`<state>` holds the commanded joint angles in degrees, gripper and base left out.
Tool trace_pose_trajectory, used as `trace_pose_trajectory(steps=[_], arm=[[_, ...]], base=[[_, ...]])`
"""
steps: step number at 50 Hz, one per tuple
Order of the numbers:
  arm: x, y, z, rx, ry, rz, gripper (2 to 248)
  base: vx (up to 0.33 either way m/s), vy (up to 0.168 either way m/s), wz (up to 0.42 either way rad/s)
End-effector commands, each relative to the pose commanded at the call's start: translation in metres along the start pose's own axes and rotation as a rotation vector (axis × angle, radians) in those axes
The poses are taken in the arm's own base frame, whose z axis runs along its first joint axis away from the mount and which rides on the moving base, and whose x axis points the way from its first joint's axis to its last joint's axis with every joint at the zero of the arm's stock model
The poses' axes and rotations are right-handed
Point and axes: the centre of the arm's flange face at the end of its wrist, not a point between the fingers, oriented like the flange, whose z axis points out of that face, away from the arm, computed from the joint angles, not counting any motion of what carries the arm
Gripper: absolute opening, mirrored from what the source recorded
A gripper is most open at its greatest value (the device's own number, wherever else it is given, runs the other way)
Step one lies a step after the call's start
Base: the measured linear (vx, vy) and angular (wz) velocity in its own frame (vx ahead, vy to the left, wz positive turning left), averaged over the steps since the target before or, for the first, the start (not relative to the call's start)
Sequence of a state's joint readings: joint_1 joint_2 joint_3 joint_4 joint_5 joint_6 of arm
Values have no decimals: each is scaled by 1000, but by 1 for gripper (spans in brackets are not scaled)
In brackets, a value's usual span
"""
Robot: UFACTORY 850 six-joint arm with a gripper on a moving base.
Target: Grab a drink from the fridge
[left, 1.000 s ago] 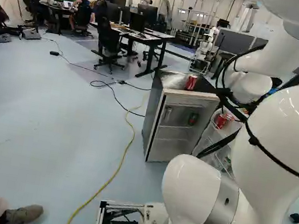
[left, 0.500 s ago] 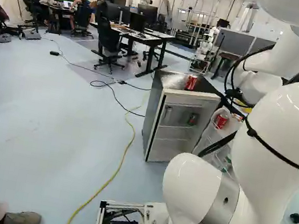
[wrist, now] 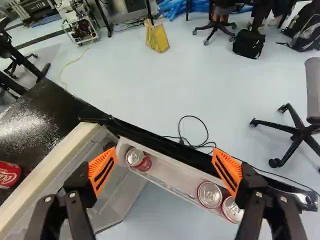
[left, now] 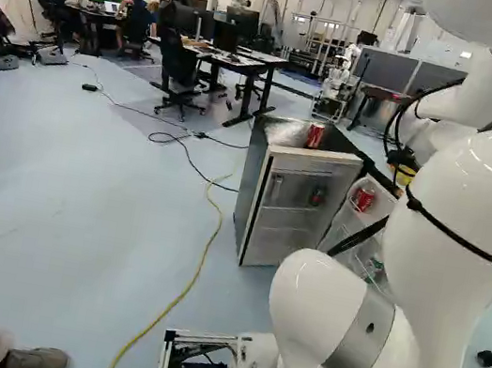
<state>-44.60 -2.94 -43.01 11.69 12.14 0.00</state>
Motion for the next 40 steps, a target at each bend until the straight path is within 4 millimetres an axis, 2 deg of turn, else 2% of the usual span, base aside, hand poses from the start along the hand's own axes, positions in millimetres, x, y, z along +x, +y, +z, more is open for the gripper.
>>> trace_pose_trajectory(steps=[40], arm=[[27, 62, 31, -102, -1, 82, 247]], base=[[0, 0, 0]])
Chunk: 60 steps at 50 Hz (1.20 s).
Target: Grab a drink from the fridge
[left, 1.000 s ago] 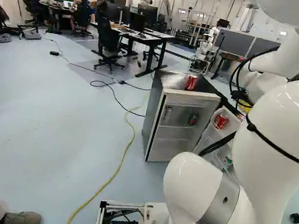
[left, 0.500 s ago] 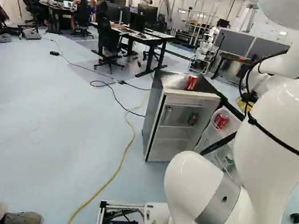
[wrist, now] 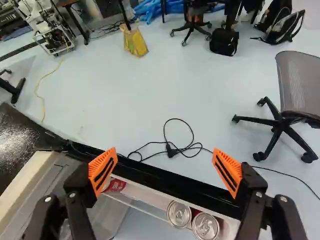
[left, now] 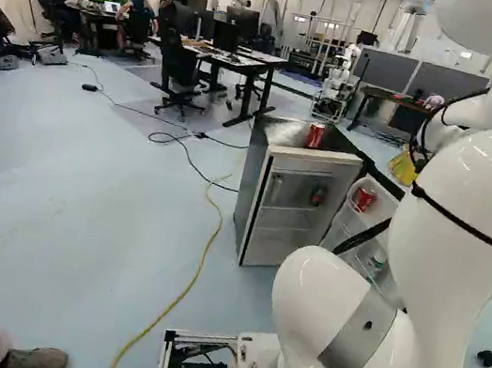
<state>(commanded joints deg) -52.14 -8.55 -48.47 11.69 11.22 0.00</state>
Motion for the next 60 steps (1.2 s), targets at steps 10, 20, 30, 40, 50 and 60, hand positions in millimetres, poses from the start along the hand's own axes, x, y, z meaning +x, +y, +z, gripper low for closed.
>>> trace_pose_trajectory(steps=[10, 20, 30, 40, 50, 60], arm=[[2, 14, 18, -25, -25, 17, 247], [0, 20, 36, -36, -53, 24, 247], [-5, 21, 51, -41, -83, 25, 247], [-10, 19, 64, -41, -112, 22, 247], [-9, 15, 71, -36, -125, 18, 247], [-8, 10, 76, -29, -139, 13, 247]], base=[[0, 0, 0], [0, 0, 0], [0, 0, 0], [0, 0, 0], [0, 0, 0], [0, 0, 0]])
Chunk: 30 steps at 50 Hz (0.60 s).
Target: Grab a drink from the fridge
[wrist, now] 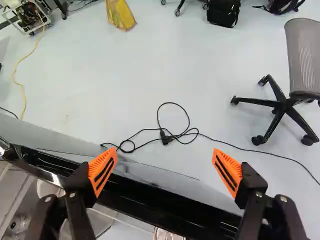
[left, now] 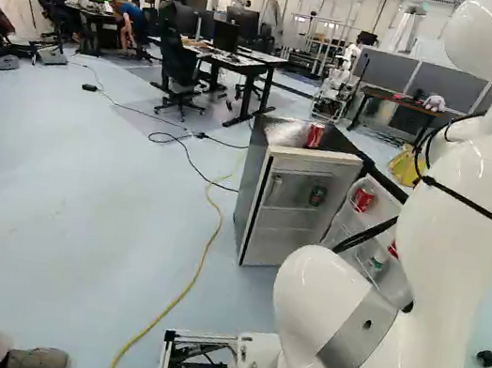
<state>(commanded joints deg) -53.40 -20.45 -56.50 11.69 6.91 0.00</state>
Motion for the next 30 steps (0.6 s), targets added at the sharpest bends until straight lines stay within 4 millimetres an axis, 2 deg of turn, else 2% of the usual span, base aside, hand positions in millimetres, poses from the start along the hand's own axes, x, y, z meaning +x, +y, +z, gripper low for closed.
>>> trace_pose_trajectory(steps=[30], arm=[[27, -20, 38, 20, -30, -14, 247]], base=[[0, 0, 0]])
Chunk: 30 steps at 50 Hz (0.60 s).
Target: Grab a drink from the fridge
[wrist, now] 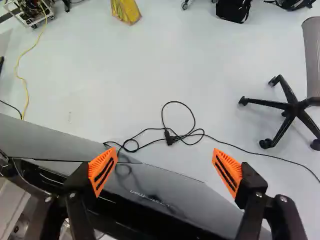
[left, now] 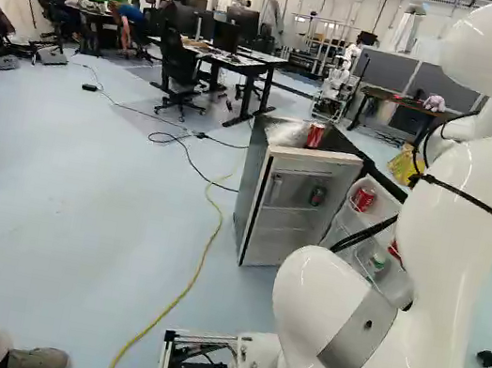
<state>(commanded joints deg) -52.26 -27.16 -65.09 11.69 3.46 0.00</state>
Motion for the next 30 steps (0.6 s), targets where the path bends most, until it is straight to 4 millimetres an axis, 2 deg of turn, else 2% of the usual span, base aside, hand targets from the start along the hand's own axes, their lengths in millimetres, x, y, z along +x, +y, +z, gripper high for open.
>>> trace_pose_trajectory(steps=[20, 30], arm=[[23, -3, 28, 4, -12, 3, 247], [25, -3, 33, 4, -31, 4, 247]], base=[[0, 0, 0], [0, 0, 0]])
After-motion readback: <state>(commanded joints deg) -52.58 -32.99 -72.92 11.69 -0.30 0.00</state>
